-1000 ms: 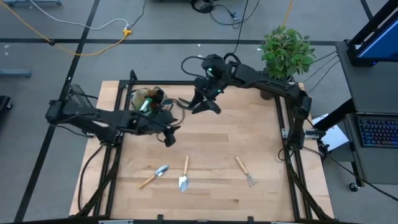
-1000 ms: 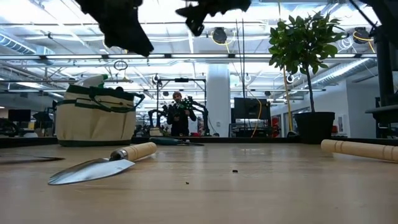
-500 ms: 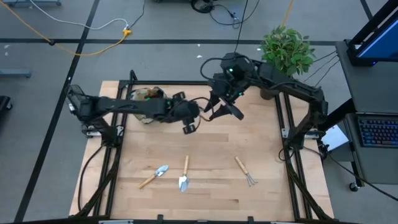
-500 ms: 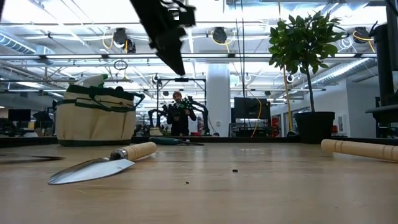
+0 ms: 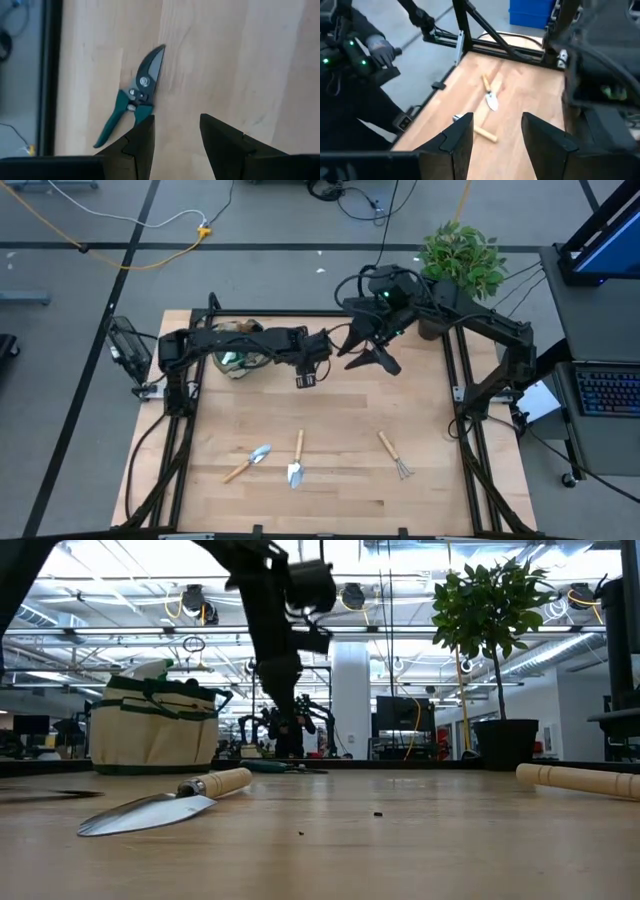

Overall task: Pick & Place Garden tools in Gardening bag
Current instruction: Put the shear scissor into the gardening bag

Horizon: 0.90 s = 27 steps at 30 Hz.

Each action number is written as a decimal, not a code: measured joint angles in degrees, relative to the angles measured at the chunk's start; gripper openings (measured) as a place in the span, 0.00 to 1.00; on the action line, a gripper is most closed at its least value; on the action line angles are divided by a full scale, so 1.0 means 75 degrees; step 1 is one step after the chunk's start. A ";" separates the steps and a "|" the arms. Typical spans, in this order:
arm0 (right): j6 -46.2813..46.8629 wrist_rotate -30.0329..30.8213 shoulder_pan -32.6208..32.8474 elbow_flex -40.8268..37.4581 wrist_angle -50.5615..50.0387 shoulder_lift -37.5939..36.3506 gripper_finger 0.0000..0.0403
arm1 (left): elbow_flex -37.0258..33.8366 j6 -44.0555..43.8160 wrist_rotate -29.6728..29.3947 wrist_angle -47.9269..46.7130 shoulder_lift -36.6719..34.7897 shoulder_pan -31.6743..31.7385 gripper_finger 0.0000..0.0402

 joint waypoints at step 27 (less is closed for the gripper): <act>-0.0206 0.1414 -0.0079 0.0006 -0.0393 -0.0549 0.40 | 0.0006 0.0991 0.0794 -0.0552 0.0744 0.1494 0.41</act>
